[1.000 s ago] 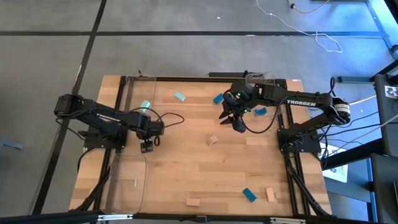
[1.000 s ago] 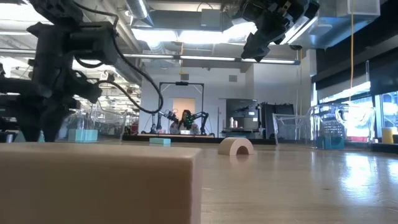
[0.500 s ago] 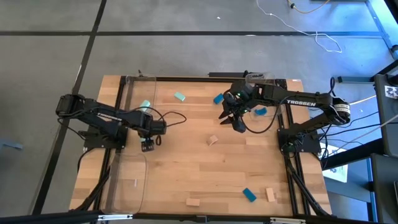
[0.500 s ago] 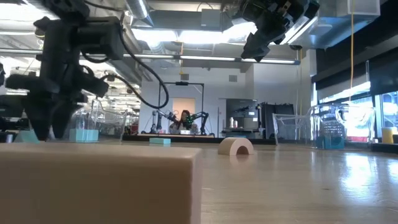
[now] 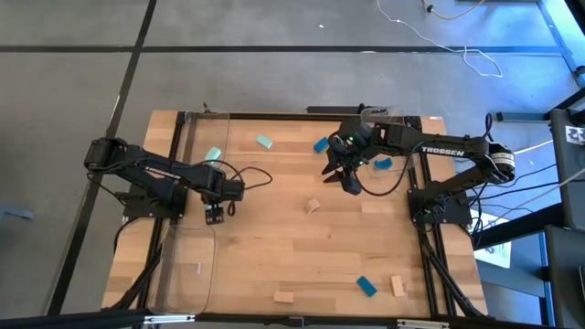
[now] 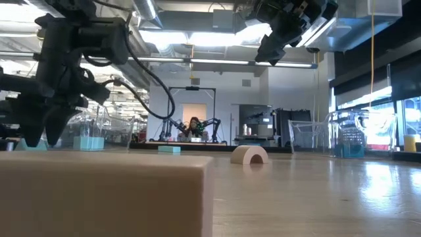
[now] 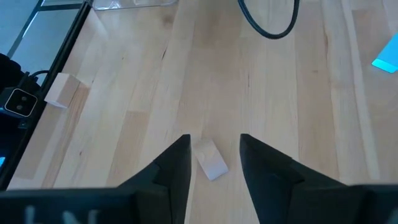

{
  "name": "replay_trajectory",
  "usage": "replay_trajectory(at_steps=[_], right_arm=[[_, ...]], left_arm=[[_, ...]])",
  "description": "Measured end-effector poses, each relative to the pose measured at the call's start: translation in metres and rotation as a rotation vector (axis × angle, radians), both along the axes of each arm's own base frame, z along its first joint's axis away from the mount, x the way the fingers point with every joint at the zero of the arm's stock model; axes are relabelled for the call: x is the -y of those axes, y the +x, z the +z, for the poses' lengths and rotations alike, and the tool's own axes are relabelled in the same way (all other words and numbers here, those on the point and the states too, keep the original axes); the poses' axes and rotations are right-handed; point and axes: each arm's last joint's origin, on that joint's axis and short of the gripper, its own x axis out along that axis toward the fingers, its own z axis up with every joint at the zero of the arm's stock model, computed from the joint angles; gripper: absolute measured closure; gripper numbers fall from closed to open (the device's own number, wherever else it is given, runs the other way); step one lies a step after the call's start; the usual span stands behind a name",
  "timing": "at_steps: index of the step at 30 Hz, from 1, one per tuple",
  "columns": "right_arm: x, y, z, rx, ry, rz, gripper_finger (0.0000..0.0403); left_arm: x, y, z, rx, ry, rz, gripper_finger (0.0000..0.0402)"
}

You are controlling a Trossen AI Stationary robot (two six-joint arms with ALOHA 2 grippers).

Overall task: Sort & place blocks by color
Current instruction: Put the bottom light blue block into the top left transparent bin

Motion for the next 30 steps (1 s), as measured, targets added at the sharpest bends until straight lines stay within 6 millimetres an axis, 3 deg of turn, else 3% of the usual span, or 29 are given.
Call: replay_trajectory(at_steps=[14, 30], right_arm=[[0.0, 0.0, 0.0, 0.0, 0.0, 0.0, 0.0265], [0.0, 0.0, 0.0, 0.0, 0.0, 0.0, 0.0265]], left_arm=[[0.0, 0.006, -0.024, -0.151, 0.011, 0.043, 0.0123], [-0.01, 0.006, -0.026, -0.147, -0.004, 0.144, 0.0123]])
